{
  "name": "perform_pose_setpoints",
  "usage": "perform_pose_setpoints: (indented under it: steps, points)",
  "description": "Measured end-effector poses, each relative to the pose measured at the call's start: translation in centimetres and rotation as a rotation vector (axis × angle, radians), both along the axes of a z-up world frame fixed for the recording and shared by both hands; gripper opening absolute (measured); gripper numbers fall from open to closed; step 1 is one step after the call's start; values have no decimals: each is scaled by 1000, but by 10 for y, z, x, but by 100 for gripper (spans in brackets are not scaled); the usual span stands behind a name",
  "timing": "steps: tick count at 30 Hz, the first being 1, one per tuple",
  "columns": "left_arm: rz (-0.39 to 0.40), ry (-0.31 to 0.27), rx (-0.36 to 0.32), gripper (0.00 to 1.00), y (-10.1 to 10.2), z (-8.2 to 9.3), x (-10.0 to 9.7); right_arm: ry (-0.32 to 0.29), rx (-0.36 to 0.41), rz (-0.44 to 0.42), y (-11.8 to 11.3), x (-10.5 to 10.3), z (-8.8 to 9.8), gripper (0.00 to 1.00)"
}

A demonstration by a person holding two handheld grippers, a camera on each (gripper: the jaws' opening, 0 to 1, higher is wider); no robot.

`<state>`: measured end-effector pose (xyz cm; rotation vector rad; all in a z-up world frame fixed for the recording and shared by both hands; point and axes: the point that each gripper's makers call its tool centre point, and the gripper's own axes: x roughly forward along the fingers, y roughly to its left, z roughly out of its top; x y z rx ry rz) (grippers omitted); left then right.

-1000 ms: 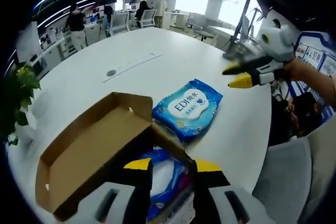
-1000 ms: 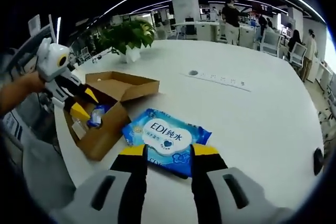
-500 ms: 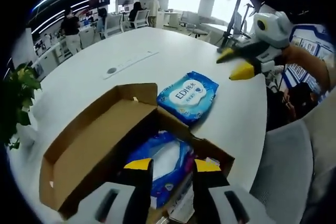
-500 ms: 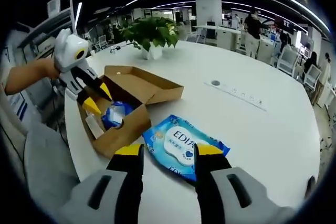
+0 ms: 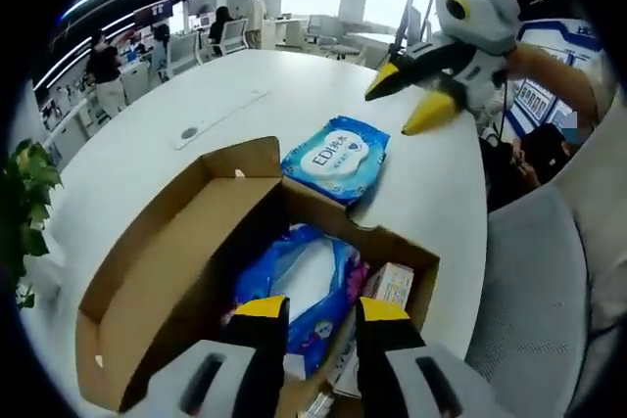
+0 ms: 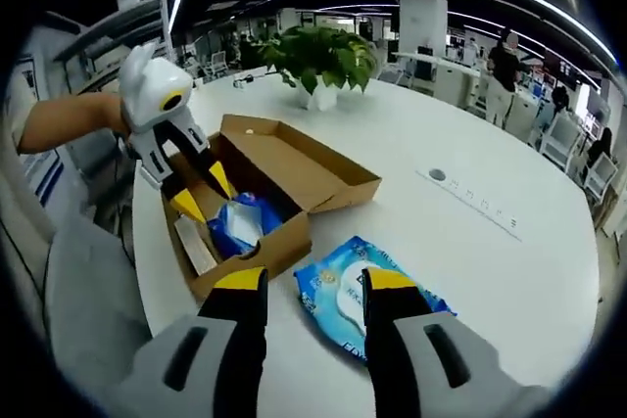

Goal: Operate the shoe box by opening the lid, removing the specified soft item, and placing it in the target area until the item is outside and the box remains undamaged.

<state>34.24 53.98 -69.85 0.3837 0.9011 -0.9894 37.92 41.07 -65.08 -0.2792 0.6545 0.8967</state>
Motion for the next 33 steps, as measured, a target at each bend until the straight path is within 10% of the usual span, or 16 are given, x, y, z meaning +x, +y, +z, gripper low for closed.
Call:
perform_pose_setpoints:
  steps: [33]
  points:
    - [-145,59,61,0,9,-36,4,21,-64,229,111,10,-45,23]
